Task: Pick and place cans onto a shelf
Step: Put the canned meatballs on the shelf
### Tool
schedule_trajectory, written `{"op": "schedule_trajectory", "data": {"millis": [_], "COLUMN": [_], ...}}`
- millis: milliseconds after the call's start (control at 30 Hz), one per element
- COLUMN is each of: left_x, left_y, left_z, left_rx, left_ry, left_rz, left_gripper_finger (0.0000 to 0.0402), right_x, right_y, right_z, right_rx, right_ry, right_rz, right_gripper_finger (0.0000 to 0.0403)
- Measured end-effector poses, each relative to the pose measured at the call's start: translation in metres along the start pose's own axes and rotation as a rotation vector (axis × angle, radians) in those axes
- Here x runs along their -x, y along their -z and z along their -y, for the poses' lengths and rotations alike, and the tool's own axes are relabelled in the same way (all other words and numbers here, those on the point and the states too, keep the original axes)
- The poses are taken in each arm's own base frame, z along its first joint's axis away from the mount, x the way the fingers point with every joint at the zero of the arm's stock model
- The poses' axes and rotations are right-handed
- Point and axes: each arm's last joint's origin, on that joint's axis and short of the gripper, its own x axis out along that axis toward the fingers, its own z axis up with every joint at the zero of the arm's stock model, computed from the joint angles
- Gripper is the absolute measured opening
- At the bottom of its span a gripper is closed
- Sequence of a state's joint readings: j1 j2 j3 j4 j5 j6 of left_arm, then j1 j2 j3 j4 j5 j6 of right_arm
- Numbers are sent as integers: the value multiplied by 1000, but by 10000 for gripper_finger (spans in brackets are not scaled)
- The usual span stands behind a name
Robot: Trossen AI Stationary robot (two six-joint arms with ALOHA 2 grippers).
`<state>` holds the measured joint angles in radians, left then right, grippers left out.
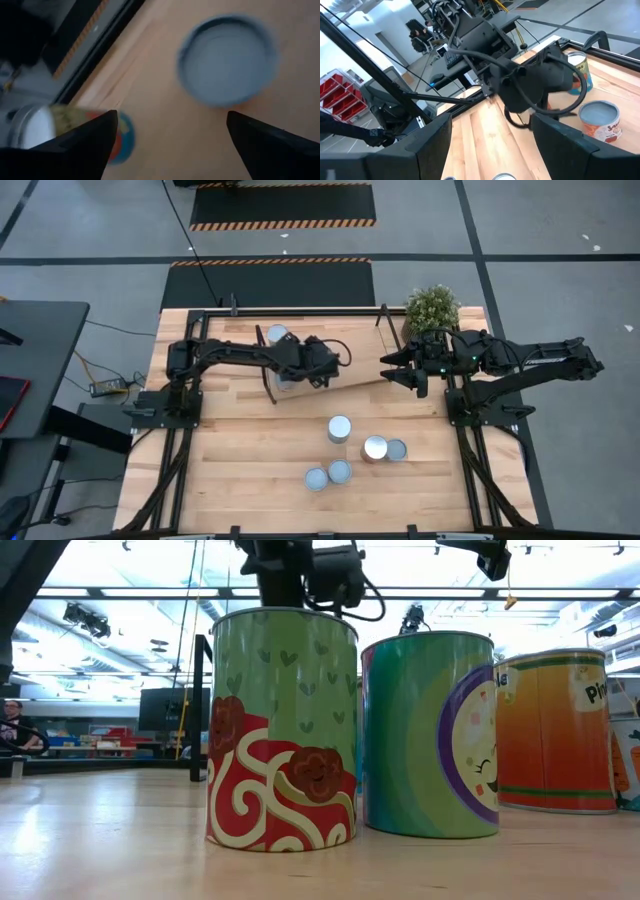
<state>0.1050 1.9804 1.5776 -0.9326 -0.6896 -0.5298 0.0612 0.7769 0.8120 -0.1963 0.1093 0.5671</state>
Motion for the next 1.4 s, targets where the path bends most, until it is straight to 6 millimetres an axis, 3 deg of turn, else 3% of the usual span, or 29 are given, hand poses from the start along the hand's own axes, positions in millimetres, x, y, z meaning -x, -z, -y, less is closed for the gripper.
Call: {"op": "schedule_trajectory", "data": {"millis": [133, 367, 633, 967, 1400], "left_x": [-2, 13, 16, -34, -38], "left_y": [-9, -46, -69, -70, -69], "left_z": [-12, -26, -44, -35, -37], "left_rx": [77, 179, 279, 274, 251], "left_ry": [41, 291, 268, 234, 237], "left_rz": [-67, -63, 34, -5, -32], "left_gripper_finger": [380, 380, 380, 380, 379], "right_x": [0, 0, 0, 0, -2], "right_y": [0, 0, 0, -3, -3], "right_z": [0, 0, 0, -2, -2], "right_rx": [0, -5, -10, -9, -8], "right_ry": [0, 0, 0, -19, -21], "right_rz": [0, 1, 1, 30, 30], "right_gripper_finger": [281, 281, 281, 281, 281]}}
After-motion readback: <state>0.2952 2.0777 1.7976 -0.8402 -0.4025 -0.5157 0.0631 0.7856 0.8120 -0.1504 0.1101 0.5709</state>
